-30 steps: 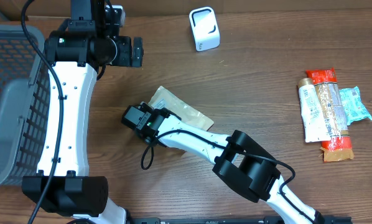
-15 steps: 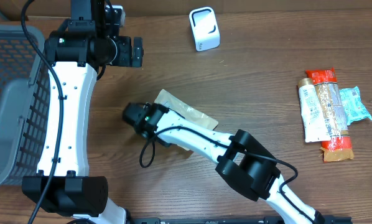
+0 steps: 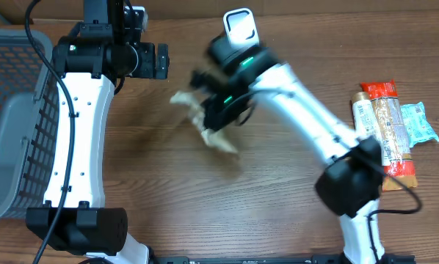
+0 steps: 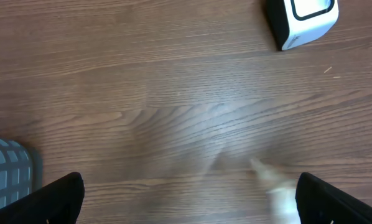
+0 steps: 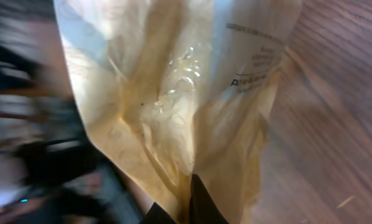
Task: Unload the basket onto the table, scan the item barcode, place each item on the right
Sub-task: 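Raise the beige bag toward the white scanner, then hold the beige bag label in front of the white scanner, then carry the beige bag right and lower it onto the other items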
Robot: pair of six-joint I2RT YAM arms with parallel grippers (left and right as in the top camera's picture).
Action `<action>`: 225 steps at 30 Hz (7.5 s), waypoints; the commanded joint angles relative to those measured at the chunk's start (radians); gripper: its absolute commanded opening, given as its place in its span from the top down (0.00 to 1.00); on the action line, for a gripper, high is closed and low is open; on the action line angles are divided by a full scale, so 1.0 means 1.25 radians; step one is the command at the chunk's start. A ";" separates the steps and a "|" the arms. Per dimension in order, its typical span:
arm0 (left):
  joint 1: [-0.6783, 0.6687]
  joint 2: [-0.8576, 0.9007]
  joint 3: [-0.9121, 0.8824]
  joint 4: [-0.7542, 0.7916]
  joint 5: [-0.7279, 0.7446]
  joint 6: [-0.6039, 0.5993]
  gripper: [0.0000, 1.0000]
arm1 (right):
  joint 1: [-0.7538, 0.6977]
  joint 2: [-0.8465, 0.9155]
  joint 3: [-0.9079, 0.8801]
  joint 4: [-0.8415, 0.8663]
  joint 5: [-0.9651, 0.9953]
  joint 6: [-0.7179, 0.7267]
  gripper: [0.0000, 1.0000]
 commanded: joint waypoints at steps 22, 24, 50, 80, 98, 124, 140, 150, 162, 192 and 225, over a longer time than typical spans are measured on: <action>-0.005 -0.011 0.010 0.001 -0.005 0.015 0.01 | -0.346 -0.019 -0.270 -0.005 -0.753 -0.284 0.96; -0.005 -0.011 0.010 0.001 -0.005 0.015 0.00 | -0.352 -0.022 -0.229 -0.030 -0.753 -0.278 0.96; -0.005 -0.011 0.010 0.001 -0.005 0.015 0.00 | -0.436 -0.055 -0.099 -0.056 -0.451 -0.284 0.96; -0.005 -0.011 0.010 0.001 -0.005 0.015 0.00 | -0.381 -0.054 -0.191 -0.120 -0.520 -0.390 0.96; -0.005 -0.011 0.010 0.001 -0.005 0.015 0.01 | -0.234 -0.054 -0.060 0.367 0.343 0.092 0.96; -0.005 -0.011 0.010 0.001 -0.005 0.015 0.01 | -0.110 0.128 -0.064 0.636 0.692 -0.458 0.96; -0.005 -0.011 0.010 0.001 -0.005 0.015 0.00 | -0.067 0.128 -0.064 0.661 0.740 -0.495 0.96; -0.005 -0.011 0.010 0.001 -0.005 0.015 0.00 | -0.062 0.066 -0.064 0.615 0.712 -0.427 0.96; -0.005 -0.011 0.010 0.001 -0.005 0.015 0.01 | -0.125 -0.240 -0.063 0.357 0.441 -0.017 0.96; -0.005 -0.011 0.010 0.001 -0.005 0.015 0.01 | -0.642 -0.305 -0.533 0.191 0.682 0.741 0.26; -0.006 -0.011 0.010 0.001 -0.005 0.015 0.01 | -0.453 -0.778 -0.065 -0.214 0.304 0.286 0.00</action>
